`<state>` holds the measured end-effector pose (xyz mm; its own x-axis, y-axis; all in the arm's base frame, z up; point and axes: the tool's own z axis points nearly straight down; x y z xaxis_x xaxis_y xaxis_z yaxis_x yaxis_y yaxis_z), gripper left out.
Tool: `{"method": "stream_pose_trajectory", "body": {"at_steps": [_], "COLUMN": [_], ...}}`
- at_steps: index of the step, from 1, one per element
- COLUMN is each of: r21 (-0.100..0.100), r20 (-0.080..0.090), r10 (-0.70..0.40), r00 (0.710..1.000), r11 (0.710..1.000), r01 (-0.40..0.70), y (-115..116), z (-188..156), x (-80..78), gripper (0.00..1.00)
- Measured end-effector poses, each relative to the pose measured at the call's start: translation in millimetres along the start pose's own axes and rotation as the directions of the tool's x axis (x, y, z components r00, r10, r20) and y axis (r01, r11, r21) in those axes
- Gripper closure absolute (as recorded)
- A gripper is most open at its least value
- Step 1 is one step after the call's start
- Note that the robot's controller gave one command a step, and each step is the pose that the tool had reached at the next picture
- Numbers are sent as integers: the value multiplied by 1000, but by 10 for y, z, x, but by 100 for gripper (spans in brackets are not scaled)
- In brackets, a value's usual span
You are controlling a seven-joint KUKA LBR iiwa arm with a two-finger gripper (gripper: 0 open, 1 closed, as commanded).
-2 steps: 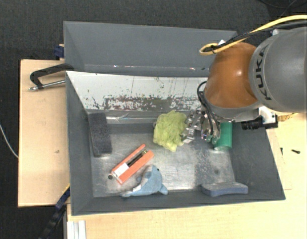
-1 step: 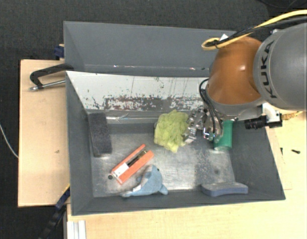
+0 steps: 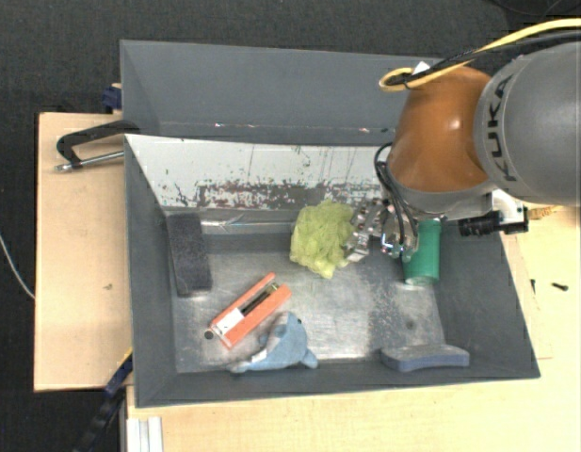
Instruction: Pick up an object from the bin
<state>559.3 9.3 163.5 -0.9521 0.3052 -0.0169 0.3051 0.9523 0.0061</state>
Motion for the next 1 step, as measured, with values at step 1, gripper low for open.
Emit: {"method": "stream_pose_trajectory", "body": {"at_steps": [1], "r21": [5], "r20": [-15], "r10": [21], "r00": [1000], "r11": [1000], "r01": [-21], "y": [50], "z": [-1625], "x": [255], "gripper": [100]}}
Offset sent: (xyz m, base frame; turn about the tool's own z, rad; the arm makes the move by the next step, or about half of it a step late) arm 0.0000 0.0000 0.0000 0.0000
